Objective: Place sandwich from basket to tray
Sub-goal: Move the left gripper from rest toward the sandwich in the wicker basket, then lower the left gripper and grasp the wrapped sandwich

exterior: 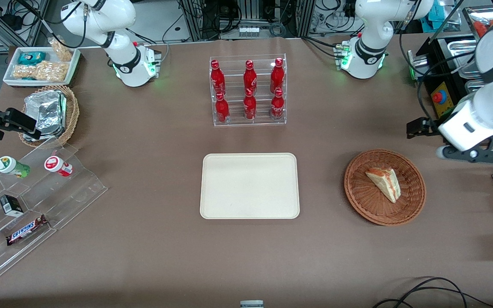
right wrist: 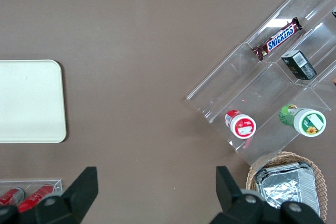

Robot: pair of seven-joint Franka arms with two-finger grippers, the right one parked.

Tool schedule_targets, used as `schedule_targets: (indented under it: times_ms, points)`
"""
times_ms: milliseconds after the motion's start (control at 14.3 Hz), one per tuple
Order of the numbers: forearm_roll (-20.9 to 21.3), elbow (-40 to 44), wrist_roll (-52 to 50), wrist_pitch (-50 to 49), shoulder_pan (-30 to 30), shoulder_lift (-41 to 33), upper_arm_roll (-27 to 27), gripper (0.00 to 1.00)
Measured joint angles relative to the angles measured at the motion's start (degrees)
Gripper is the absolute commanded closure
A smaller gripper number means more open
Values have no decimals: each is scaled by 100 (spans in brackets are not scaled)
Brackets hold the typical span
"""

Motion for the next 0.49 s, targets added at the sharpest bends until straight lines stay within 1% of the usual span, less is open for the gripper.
schedule_targets:
  times_ms: [140, 350, 490]
  points:
    - [4, -554, -269, 661, 2, 87, 5, 0]
    - [5, -1425, -1202, 1887, 5, 289, 14, 0]
    - [4, -1813, -1793, 2609, 6, 471, 34, 0]
